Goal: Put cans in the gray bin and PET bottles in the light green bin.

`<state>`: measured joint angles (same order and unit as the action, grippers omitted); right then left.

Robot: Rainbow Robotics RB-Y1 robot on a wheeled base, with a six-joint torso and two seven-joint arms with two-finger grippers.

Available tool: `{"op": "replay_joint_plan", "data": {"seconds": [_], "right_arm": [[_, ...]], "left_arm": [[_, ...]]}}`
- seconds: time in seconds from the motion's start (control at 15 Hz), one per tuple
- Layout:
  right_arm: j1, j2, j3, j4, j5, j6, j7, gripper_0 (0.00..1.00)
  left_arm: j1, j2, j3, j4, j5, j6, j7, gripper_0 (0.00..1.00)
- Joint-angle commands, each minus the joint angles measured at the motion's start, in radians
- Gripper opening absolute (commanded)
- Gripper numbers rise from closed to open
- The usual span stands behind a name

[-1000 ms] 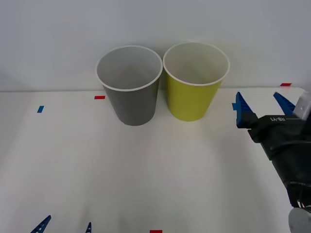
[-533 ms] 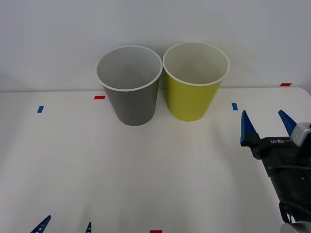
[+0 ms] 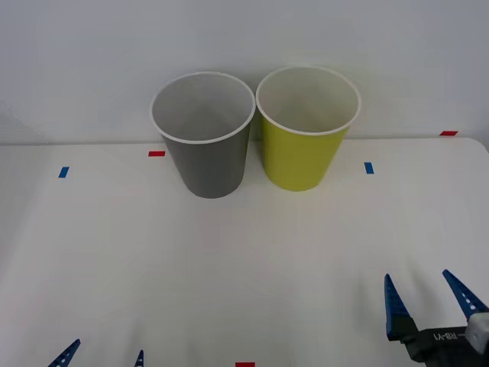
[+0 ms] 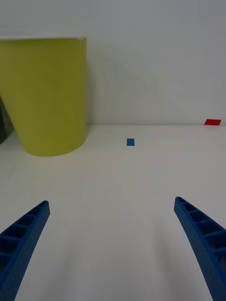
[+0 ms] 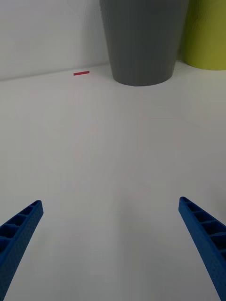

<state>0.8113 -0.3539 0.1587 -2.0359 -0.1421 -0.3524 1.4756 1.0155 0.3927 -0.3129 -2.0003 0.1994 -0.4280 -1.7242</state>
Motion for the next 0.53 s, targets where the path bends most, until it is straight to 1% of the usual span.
{"op": "replay_joint_plan", "data": {"seconds": [0.07, 0.27, 0.53], "right_arm": [[0.078, -0.008, 0.025, 0.000, 0.030, -0.051, -0.017, 0.91], [0.190, -0.013, 0.050, 0.000, 0.065, -0.073, -0.017, 0.92], [0.259, -0.013, 0.055, 0.000, 0.099, -0.079, -0.015, 0.92]], "left_arm": [[0.000, 0.000, 0.000, 0.000, 0.000, 0.000, 0.000, 1.00], [0.000, 0.000, 0.000, 0.000, 0.000, 0.000, 0.000, 1.00], [0.000, 0.000, 0.000, 0.000, 0.000, 0.000, 0.000, 1.00]]}}
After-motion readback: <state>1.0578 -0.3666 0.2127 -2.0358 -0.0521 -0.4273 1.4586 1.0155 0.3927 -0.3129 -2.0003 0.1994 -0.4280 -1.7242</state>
